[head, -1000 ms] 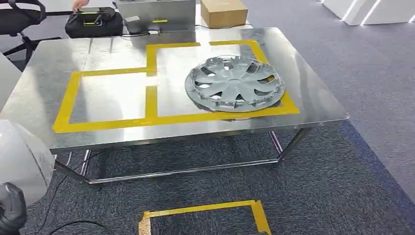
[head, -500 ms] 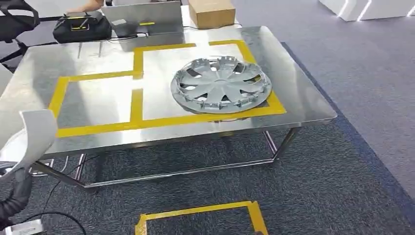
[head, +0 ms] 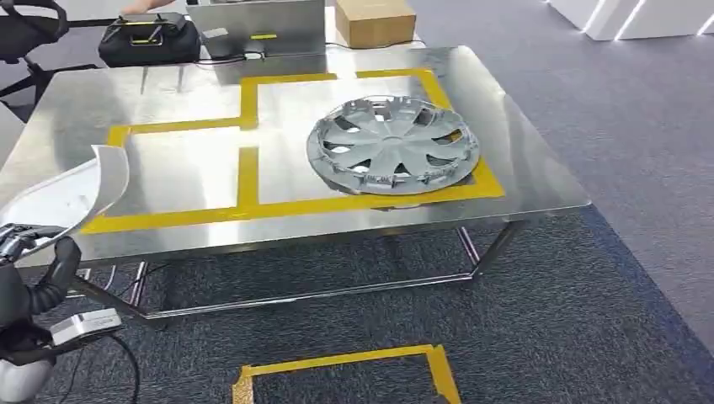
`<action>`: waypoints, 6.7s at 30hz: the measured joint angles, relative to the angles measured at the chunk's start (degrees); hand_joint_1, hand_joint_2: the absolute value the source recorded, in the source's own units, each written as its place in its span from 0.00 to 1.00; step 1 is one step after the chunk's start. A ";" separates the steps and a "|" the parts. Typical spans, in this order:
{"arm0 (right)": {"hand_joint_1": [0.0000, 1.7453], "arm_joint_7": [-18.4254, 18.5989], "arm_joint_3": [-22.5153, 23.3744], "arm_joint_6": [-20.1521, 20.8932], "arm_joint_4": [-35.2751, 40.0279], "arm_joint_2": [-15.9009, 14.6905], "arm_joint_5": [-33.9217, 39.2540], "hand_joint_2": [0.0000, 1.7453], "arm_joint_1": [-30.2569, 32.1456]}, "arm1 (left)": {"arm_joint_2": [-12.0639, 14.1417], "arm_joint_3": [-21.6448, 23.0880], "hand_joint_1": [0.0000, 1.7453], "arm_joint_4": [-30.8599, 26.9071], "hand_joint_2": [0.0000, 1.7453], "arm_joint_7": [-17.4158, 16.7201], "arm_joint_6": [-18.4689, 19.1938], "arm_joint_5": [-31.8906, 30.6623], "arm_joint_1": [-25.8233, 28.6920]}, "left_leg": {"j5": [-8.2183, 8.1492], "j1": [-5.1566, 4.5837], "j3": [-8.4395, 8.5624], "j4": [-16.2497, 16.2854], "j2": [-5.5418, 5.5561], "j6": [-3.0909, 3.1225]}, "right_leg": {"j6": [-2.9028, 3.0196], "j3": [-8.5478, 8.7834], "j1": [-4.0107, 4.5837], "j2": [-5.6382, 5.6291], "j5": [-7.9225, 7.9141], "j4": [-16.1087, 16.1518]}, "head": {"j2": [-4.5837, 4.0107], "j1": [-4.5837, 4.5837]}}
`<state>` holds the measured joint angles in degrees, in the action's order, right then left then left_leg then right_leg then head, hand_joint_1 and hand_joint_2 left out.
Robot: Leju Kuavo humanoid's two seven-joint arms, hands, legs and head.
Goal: Take the parts from the cabinet and place them on the table.
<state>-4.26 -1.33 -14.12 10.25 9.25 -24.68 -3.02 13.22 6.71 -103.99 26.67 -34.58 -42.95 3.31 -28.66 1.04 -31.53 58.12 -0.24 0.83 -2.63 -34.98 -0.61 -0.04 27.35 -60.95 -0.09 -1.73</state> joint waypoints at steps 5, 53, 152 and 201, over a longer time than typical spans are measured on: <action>0.00 0.90 0.00 -0.11 0.00 0.02 -0.20 0.00 -0.06 | -0.15 0.33 1.00 0.13 1.00 0.83 -2.21 0.85 0.44 | -0.08 -0.29 -0.02 -0.04 0.03 -1.28 | 1.44 1.74 0.42 -0.12 0.93 2.71 | 0.00 0.13; 0.00 1.18 0.00 3.21 0.11 0.24 -0.20 0.00 -0.97 | -0.04 1.86 1.00 0.66 1.00 1.18 -4.98 -1.31 -1.65 | 1.44 -0.40 -1.46 -0.44 0.19 0.43 | 0.80 2.97 0.82 -0.38 3.94 1.53 | 0.00 0.48; 0.00 5.49 0.07 9.84 0.87 -0.02 -4.13 0.00 -2.98 | 1.75 29.77 0.00 67.65 0.00 -15.02 -5.27 -29.14 -46.27 | 2.41 -0.43 -2.37 -0.18 0.50 0.49 | 0.62 -4.26 0.25 -0.28 0.08 -4.19 | 0.00 0.44; 0.00 3.17 5.22 6.17 0.72 0.37 -2.43 0.00 0.23 | -9.31 5.77 0.00 7.75 0.00 7.93 3.29 27.83 -6.77 | -2.32 -1.73 4.59 -0.50 0.03 0.70 | 2.74 -0.66 1.60 0.03 -2.11 3.27 | 0.00 1.16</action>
<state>-1.09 3.89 -7.95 10.97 9.62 -27.10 -2.78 3.91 12.48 -96.25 34.59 -31.29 -15.12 -3.46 -30.98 -0.69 -26.94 57.62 -0.21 1.53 0.11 -35.63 0.98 -0.01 25.24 -57.68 -0.09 -0.57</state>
